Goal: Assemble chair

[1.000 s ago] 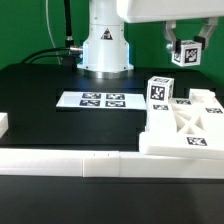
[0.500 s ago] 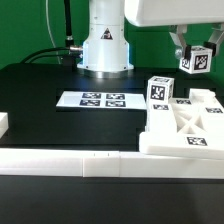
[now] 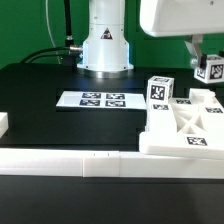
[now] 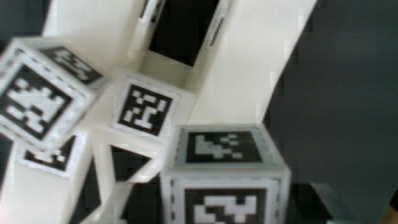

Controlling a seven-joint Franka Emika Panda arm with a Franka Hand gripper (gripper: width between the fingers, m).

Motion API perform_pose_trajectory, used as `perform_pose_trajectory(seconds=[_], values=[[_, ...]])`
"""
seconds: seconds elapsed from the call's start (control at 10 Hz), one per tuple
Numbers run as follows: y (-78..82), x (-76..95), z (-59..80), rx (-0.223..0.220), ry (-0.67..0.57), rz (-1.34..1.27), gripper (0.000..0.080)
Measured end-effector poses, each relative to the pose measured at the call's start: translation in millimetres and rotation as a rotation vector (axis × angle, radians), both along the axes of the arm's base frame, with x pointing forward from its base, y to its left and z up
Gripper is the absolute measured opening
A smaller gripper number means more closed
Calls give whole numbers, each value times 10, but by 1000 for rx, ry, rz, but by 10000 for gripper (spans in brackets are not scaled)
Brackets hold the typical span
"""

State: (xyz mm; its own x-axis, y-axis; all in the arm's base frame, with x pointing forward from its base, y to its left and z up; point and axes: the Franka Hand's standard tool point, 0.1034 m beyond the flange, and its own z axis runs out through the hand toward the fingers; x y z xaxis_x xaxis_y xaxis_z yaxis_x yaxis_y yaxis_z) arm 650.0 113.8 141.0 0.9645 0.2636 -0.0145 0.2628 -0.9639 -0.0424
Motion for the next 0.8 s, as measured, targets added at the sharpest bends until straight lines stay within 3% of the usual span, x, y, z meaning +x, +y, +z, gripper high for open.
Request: perform_pose_trajectory(seconds=[0.3, 0.8], values=[[45, -22, -79, 1, 2, -10, 284], [-34, -10, -106, -2, 5, -16, 284]])
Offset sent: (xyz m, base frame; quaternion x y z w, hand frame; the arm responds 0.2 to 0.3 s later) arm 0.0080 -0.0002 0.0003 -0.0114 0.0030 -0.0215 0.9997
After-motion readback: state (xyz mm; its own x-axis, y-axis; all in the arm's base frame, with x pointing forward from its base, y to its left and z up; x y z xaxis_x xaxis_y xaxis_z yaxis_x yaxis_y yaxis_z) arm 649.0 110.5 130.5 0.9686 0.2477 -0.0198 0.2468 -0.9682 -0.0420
